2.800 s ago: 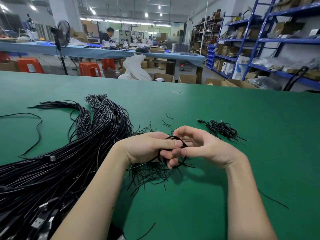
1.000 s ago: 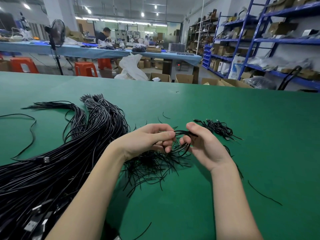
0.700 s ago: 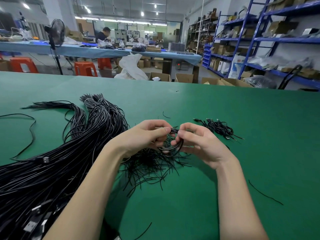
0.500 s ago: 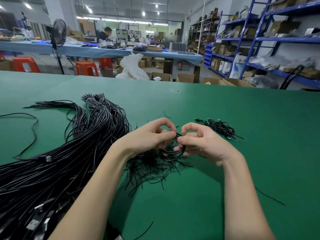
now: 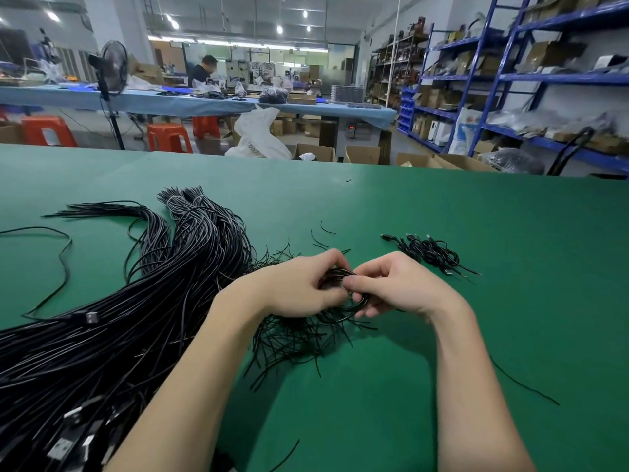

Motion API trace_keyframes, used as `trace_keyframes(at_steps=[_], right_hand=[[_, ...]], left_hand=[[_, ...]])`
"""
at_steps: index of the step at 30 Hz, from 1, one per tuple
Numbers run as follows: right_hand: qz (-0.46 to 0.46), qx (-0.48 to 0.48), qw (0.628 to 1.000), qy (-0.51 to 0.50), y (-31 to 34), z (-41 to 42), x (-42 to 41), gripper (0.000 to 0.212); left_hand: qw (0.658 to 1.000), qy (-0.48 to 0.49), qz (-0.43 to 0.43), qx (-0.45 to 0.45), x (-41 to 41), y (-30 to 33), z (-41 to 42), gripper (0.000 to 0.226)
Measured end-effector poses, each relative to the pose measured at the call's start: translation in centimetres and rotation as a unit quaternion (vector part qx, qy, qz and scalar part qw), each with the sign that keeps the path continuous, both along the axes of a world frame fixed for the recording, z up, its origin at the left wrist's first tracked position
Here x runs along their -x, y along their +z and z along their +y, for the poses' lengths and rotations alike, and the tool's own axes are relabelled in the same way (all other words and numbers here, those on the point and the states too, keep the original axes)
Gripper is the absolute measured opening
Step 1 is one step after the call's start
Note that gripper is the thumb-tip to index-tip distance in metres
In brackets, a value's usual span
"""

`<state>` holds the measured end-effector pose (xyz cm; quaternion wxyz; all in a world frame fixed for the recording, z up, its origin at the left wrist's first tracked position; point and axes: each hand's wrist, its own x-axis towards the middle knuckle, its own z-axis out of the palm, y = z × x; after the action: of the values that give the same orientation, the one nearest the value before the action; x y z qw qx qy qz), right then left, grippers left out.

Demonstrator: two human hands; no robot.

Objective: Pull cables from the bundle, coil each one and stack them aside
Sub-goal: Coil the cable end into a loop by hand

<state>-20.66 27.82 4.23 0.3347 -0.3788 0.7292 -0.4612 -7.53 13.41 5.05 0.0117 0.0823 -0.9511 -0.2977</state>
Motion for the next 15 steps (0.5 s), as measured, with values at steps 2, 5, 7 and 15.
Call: trace_keyframes(at_steps=[2, 5, 7, 15], right_hand=[[0.0, 0.001, 1.0, -0.014, -0.2, -0.2, 0.0, 0.012], [-0.009, 0.012, 0.999, -0.033, -0.2, -0.1, 0.1, 0.012], [-0.001, 0.018, 0.999, -0.042, -0.2, 0.2, 0.3, 0.013], [-0.025, 0.042, 0.995, -0.089, -0.7, 0.4, 0.5, 0.013]], left_hand=[[0.991, 0.007, -0.019, 0.131, 0.4, -0.1, 0.7, 0.068], [0.945, 0.04, 0.015, 0.325, 1.4, -0.7, 1.8, 0.08], [0.94, 0.051, 0.064, 0.331, 1.7, -0.8, 1.7, 0.06], [0.947, 0.034, 0.018, 0.319, 1.8, -1.3, 2.0, 0.046]])
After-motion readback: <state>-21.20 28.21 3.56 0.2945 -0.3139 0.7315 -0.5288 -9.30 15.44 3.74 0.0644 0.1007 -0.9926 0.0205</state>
